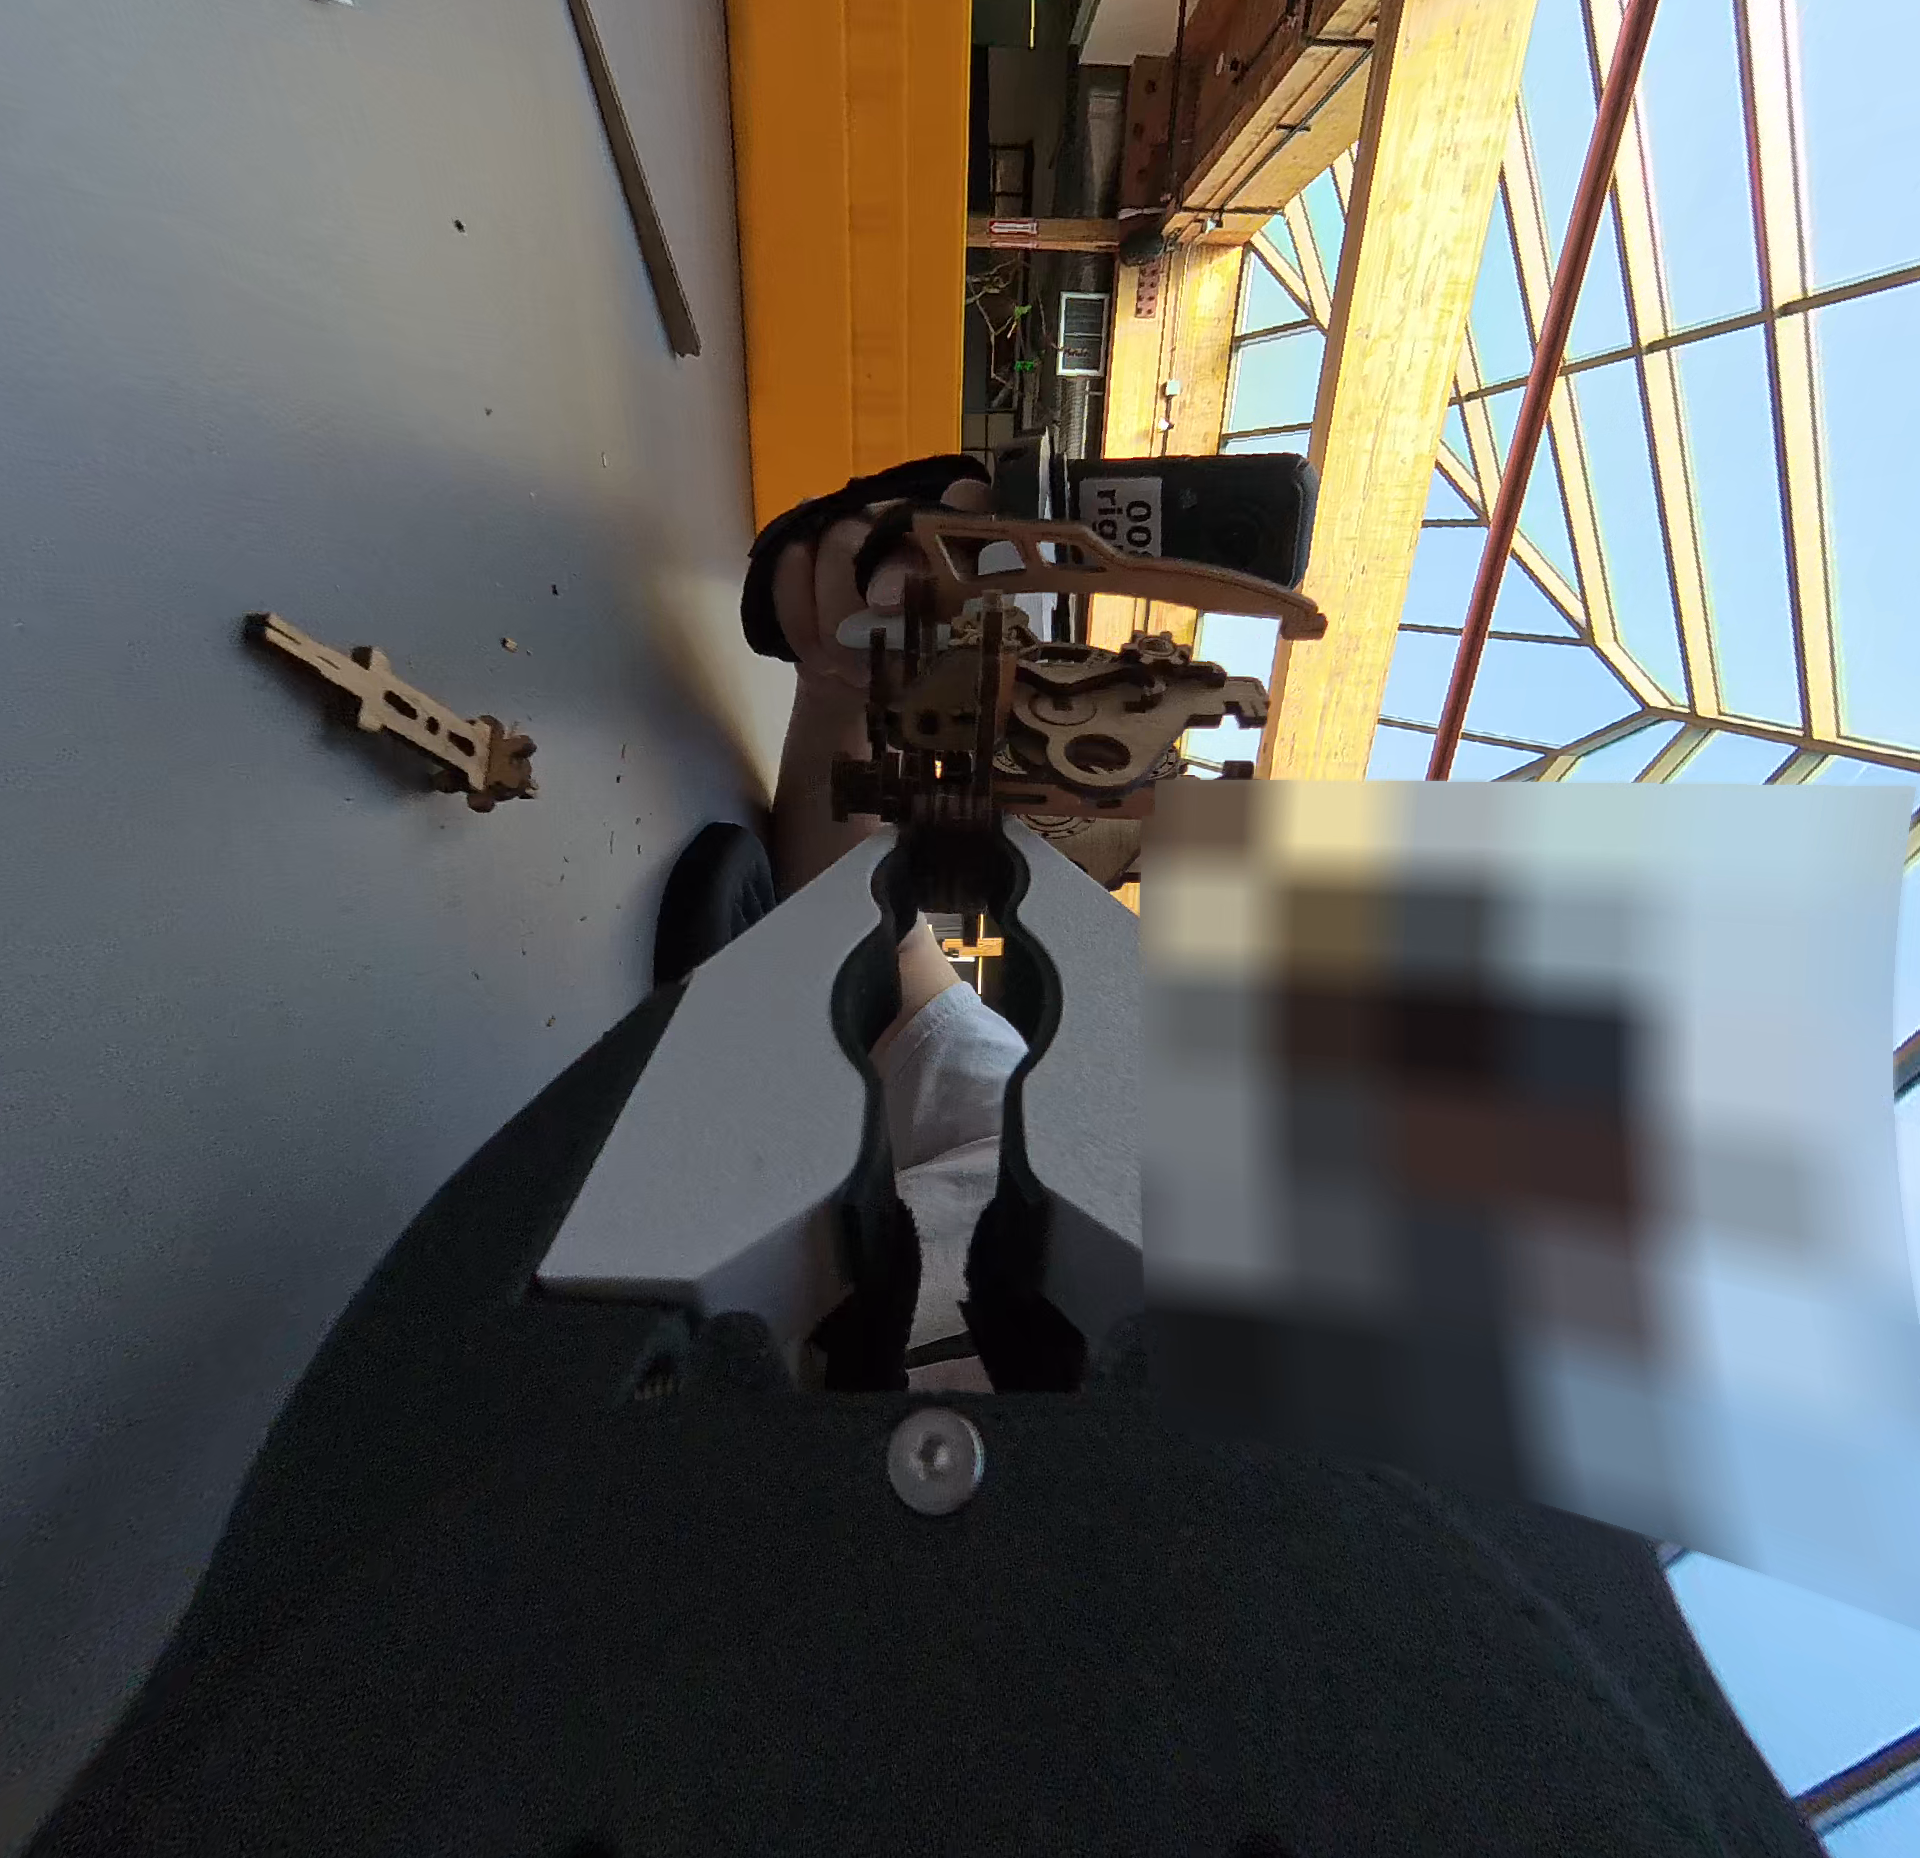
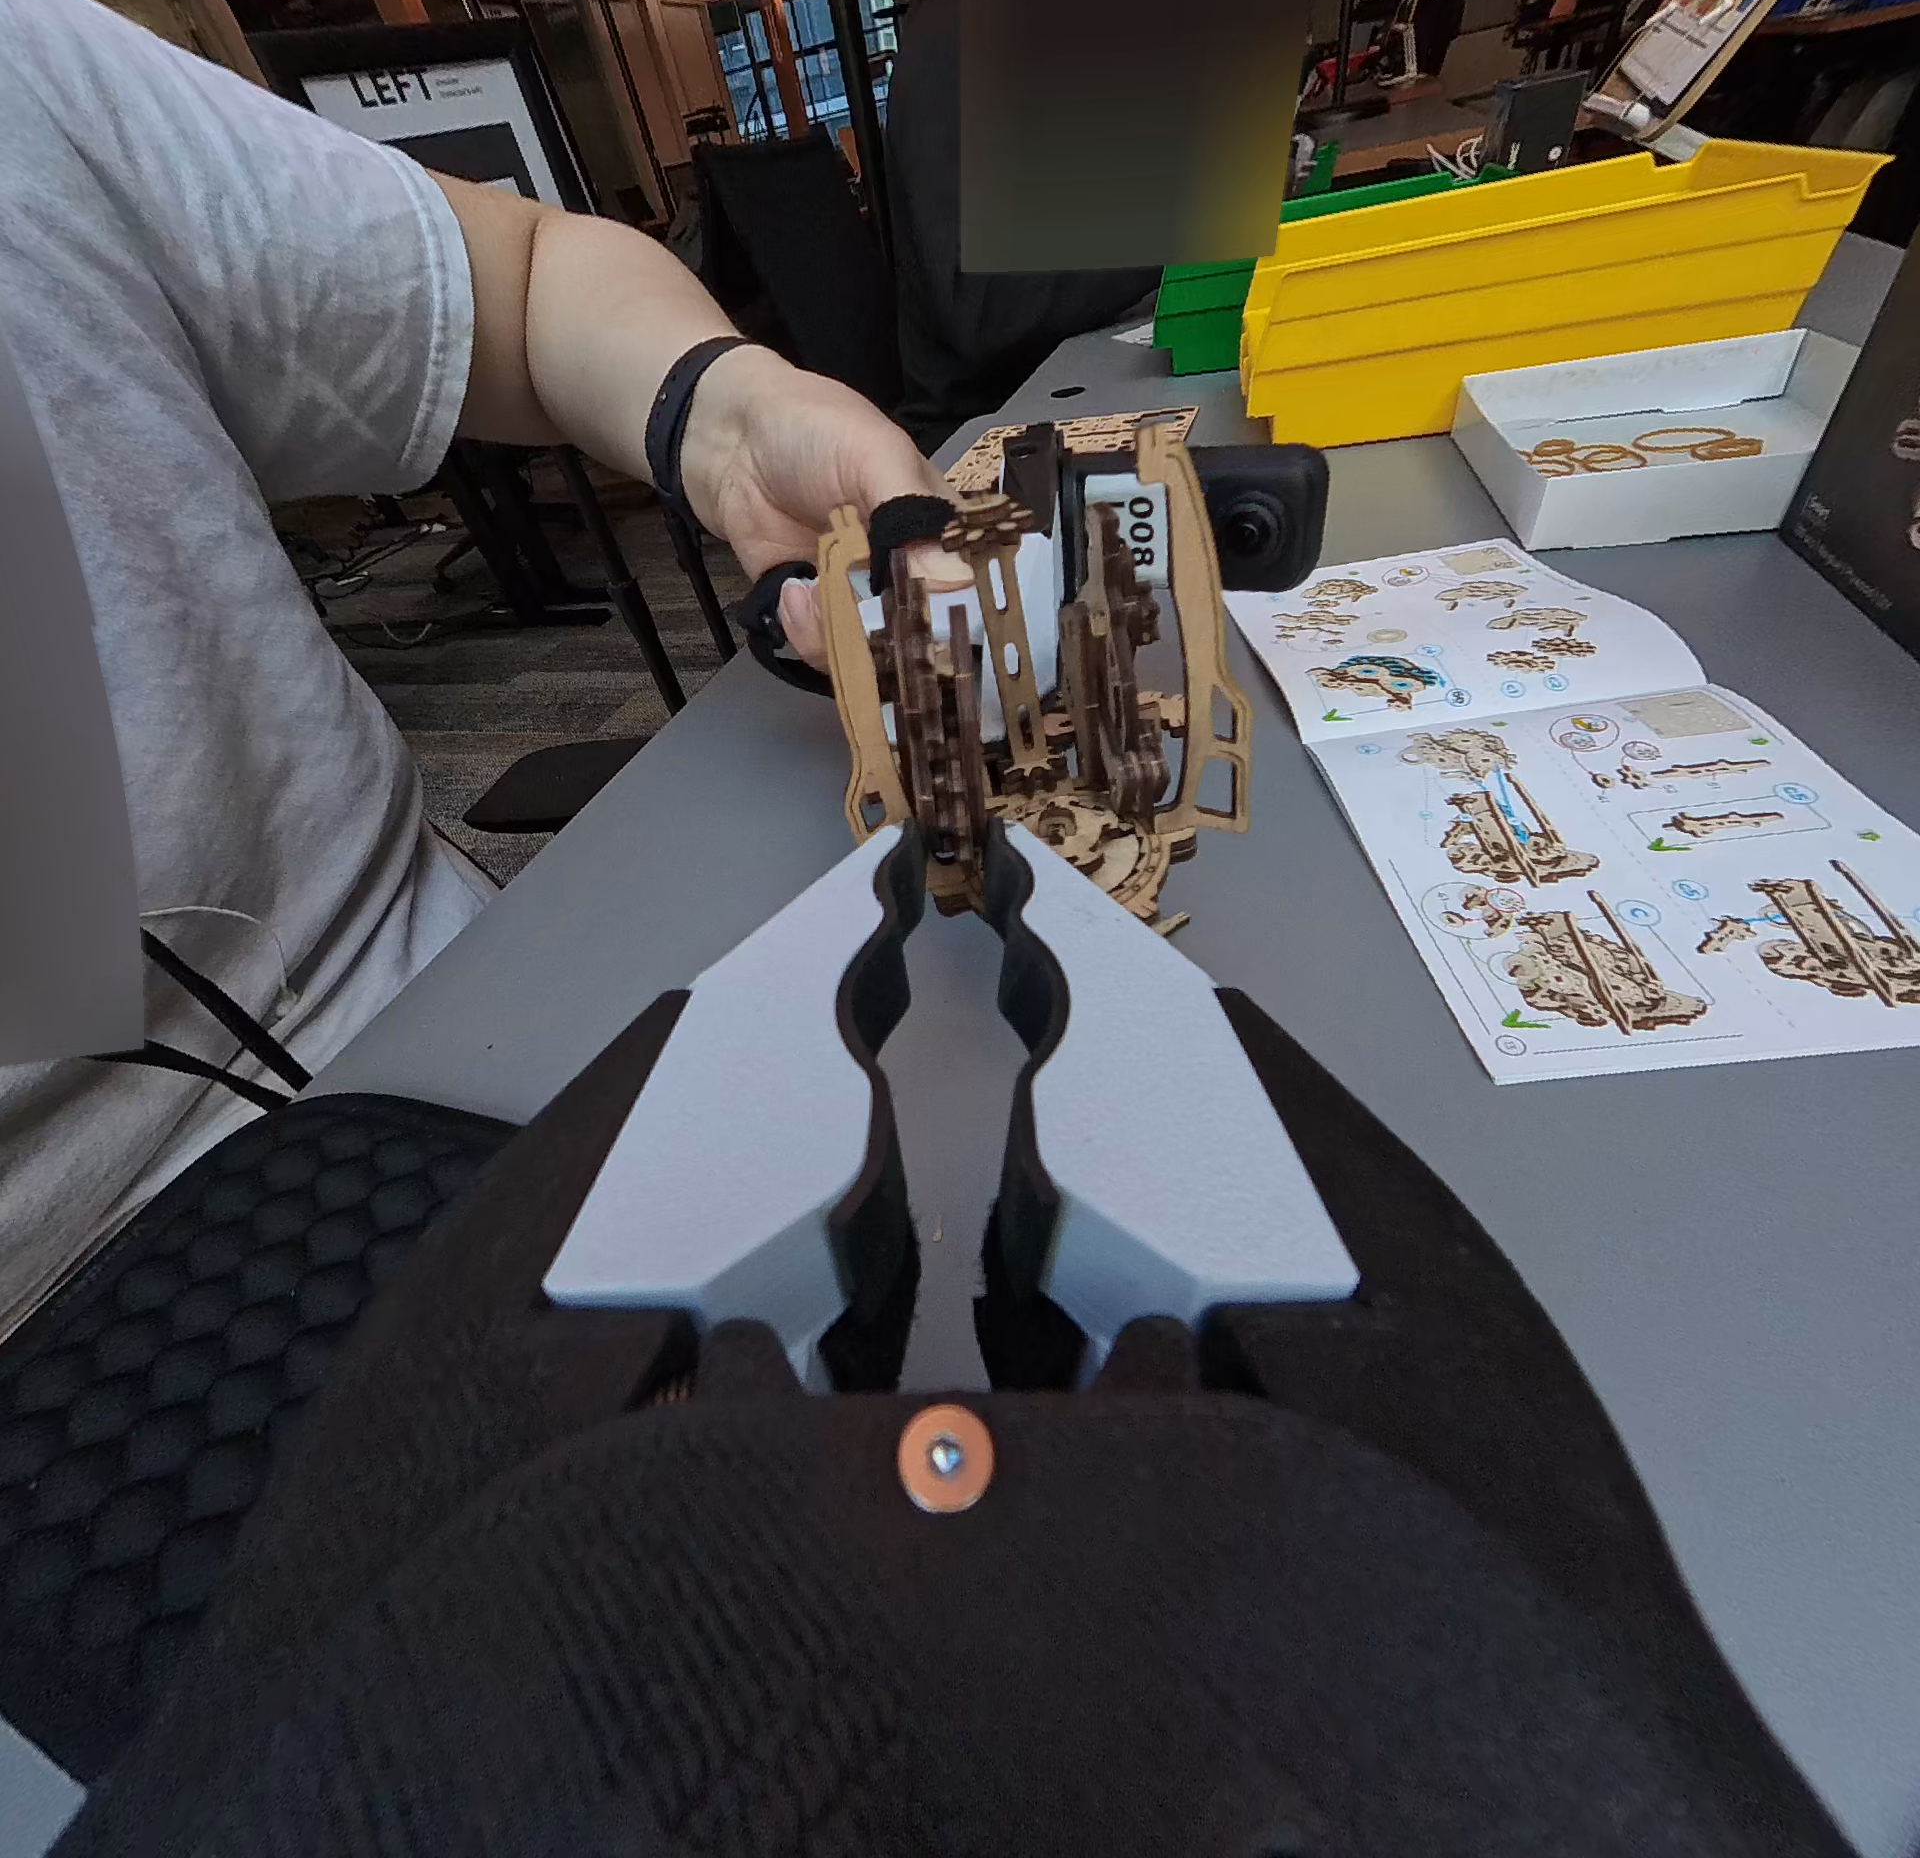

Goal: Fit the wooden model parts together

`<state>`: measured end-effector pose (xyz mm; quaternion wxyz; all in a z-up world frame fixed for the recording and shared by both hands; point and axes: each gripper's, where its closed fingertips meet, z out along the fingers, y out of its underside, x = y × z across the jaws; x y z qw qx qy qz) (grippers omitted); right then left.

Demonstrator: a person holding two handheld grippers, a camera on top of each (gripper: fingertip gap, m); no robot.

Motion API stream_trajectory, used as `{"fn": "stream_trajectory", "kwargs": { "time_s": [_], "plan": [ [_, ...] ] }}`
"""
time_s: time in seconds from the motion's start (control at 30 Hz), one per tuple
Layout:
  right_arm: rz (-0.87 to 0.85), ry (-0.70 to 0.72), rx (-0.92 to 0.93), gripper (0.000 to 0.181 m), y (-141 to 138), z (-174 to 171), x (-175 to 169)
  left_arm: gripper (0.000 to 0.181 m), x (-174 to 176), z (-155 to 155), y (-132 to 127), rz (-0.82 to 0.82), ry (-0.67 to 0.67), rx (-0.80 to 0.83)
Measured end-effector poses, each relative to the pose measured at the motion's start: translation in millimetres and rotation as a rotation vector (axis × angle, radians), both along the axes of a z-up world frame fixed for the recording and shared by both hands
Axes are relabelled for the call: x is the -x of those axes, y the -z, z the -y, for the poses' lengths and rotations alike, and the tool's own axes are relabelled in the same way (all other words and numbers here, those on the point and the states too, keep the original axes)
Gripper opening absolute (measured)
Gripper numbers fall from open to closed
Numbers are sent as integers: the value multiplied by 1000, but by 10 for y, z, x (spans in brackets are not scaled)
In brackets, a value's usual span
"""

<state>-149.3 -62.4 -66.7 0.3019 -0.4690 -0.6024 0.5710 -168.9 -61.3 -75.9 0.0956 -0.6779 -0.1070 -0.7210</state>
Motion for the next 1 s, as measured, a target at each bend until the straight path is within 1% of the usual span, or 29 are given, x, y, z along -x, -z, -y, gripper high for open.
{"fn": "stream_trajectory", "kwargs": {
  "time_s": [0.03,0.1,0.17,0.27,0.37,0.43,0.5,0.57,0.83,1.0],
  "plan": [
    [-15,5,17,10,-30,-15,7,10,3,-8,-18,19,0,10],
    [-24,-4,50,10,-77,-29,2,10,-9,-16,-52,38,14,16],
    [-35,-9,47,11,-118,-34,-19,10,-37,-22,-84,40,28,10],
    [-41,31,6,16,-152,-97,-54,11,-73,-30,-96,29,41,4],
    [-60,41,18,21,-221,-121,-92,10,-82,-46,-82,30,39,11],
    [-39,52,15,16,-192,-144,-88,10,-83,-49,-75,34,39,14],
    [-19,43,11,15,-144,-129,-76,11,-88,-44,-63,25,41,9],
    [-23,21,32,11,-138,-88,-64,11,-88,-38,-46,10,46,3],
    [1,-11,133,10,-29,-43,-23,12,-39,13,37,21,56,8],
    [9,-8,143,10,11,-3,32,12,12,61,84,89,44,42]
  ]
}}
